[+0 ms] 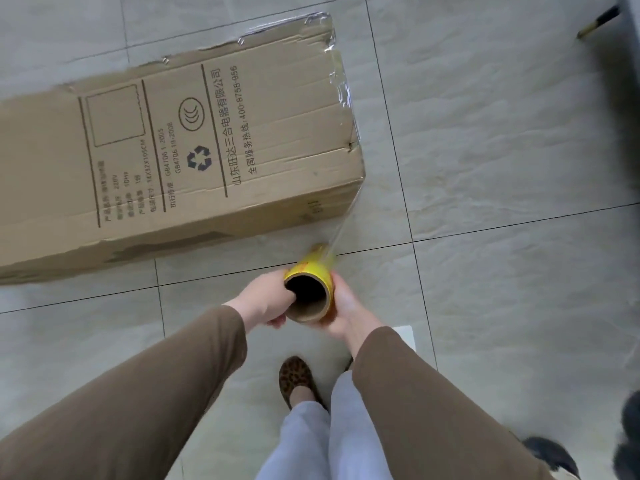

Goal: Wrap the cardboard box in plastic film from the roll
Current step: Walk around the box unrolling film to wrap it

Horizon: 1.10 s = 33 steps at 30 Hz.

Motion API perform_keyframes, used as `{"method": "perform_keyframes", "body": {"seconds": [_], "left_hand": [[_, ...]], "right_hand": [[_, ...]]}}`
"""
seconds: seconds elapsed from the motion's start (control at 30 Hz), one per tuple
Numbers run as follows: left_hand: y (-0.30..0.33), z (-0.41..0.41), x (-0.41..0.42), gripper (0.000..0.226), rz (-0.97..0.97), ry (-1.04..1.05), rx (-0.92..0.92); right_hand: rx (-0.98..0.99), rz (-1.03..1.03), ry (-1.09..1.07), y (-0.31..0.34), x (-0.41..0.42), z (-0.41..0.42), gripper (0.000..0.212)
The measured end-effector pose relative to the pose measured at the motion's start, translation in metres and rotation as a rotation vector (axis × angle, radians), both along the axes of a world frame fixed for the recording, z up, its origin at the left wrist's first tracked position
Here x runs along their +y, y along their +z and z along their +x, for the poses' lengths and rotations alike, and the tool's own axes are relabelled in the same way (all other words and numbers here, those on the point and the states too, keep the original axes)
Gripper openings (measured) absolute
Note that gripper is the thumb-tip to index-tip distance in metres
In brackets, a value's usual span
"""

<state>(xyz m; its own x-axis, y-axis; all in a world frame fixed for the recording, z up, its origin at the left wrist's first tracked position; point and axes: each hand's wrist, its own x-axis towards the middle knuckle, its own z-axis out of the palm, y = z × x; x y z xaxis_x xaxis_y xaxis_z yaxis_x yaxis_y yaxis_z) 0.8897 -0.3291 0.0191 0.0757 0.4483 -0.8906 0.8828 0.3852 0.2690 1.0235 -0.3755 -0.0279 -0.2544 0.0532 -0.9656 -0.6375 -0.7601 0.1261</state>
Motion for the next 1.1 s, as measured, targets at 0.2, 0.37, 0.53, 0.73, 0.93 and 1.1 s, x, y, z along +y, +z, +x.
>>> {"method": "perform_keyframes", "body": {"seconds": [0.2,0.37,0.53,0.73,0.93,1.1], "left_hand": [[0.001,-0.006,0.001,0.004,-0.033,0.245,-0.022],[-0.001,-0.029,0.017,0.009,-0.113,0.096,0.091],[-0.006,-0.058,0.049,0.023,-0.087,-0.335,0.143],[-0.006,-0.075,0.059,0.034,0.128,-1.254,0.277],[0.004,-0.101,0.073,0.026,0.302,-1.484,0.205],[0.009,-0.16,0.082,0.031,0.173,-0.876,0.098]], "right_hand": [[-0.066,0.009,-0.081,0.002,0.01,-0.022,0.05],[-0.134,-0.01,-0.008,0.011,0.009,-0.037,0.041],[-0.136,-0.025,0.009,0.017,0.003,-0.062,0.034],[-0.037,-0.106,-0.182,0.01,-0.008,-0.133,0.055],[-0.02,-0.094,-0.39,0.006,-0.006,-0.195,0.065],[-0.03,-0.047,-0.671,0.01,0.01,-0.219,0.055]]}}
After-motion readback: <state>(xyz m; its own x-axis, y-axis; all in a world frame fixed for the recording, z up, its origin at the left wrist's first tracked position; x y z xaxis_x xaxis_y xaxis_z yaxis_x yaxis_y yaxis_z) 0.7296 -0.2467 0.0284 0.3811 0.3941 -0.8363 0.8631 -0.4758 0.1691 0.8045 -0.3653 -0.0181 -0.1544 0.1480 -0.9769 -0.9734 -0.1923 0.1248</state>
